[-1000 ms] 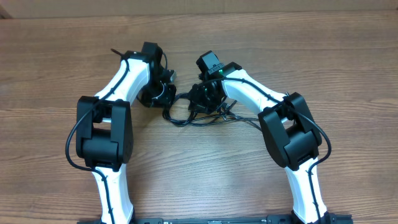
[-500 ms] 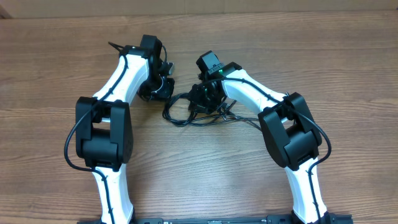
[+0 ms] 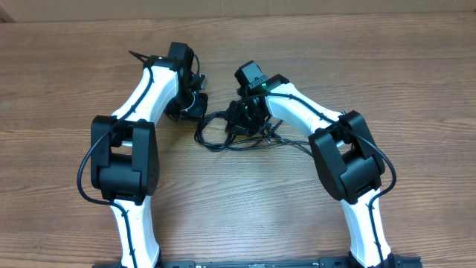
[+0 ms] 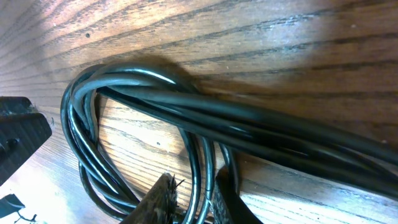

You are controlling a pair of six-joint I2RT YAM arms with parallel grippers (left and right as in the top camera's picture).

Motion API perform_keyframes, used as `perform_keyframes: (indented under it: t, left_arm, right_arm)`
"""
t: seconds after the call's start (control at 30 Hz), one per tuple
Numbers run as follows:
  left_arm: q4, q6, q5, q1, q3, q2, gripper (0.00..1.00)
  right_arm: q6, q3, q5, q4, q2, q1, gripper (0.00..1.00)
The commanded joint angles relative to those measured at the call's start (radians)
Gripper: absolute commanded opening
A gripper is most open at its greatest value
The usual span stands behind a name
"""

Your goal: Untangle cables

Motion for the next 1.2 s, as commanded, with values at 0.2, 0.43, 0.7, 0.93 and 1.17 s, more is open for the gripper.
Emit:
perform_keyframes:
  t: [0.2,0.43,0.7,0.93,1.17]
  left_arm:
    - [0.082,-0.037,0.012,-0.003,-0.109,0.022,0.23]
    - [0.104,-0.041,-0.056,0.001,-0.127,0.021,0.15]
    - [0.098,-0.063,-0.103,0.001,-0.128,0.022,0.18]
    - [0.088,-0.07,-0.024,0.001,-0.114,0.021,0.28]
    - [0.084,-0.069,0.02,0.001,-0.098,0.021,0.31]
  right_arm:
    - [-0.008,-0.042,0.101,-0.009,0.056,0.01,0.2]
    - [-0.008,-0.042,0.101,-0.009,0.056,0.01,0.2]
    - [-0.008,-0.042,0.101,-0.009,0.056,0.01,0.2]
    - [-0.008,-0.042,0.101,-0.009,0.056,0.01,0.2]
    - [-0.008,-0.042,0.101,-0.009,0.056,0.01,0.21]
